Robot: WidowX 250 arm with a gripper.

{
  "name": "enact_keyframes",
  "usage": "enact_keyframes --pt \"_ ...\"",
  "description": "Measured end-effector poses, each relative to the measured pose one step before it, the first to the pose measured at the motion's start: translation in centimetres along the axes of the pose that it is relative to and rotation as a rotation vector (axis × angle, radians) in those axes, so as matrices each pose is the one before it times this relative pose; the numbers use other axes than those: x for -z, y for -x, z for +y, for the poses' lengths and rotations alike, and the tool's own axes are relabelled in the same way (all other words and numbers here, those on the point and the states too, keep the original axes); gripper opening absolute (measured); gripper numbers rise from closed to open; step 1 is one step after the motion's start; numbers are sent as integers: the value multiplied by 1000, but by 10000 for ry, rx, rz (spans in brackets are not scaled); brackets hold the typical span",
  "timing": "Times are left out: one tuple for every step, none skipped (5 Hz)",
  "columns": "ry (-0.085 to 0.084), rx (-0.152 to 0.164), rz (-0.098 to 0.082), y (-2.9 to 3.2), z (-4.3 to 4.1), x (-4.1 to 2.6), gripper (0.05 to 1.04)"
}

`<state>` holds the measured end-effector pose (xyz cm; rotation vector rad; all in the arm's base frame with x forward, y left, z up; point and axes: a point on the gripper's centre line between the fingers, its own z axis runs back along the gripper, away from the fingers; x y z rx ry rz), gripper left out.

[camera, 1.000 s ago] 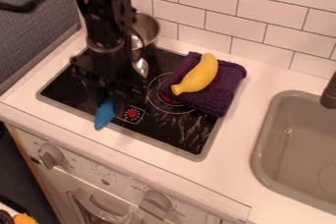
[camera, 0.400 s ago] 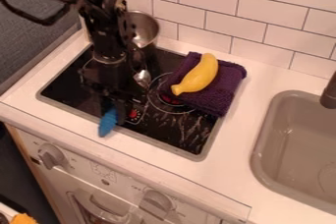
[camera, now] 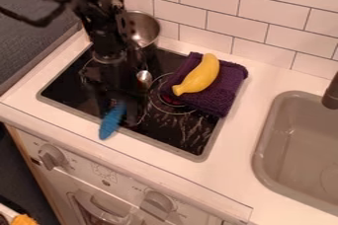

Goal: Moved the blue silver spoon from left side of the burner to the center of the induction stove

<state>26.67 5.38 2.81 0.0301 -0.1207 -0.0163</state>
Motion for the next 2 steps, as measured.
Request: enact_keyframes --pt "189 -249 -899 60 -37 -2422 1005" --pt "-51 -94 -194 -79 103 -1078 1000"
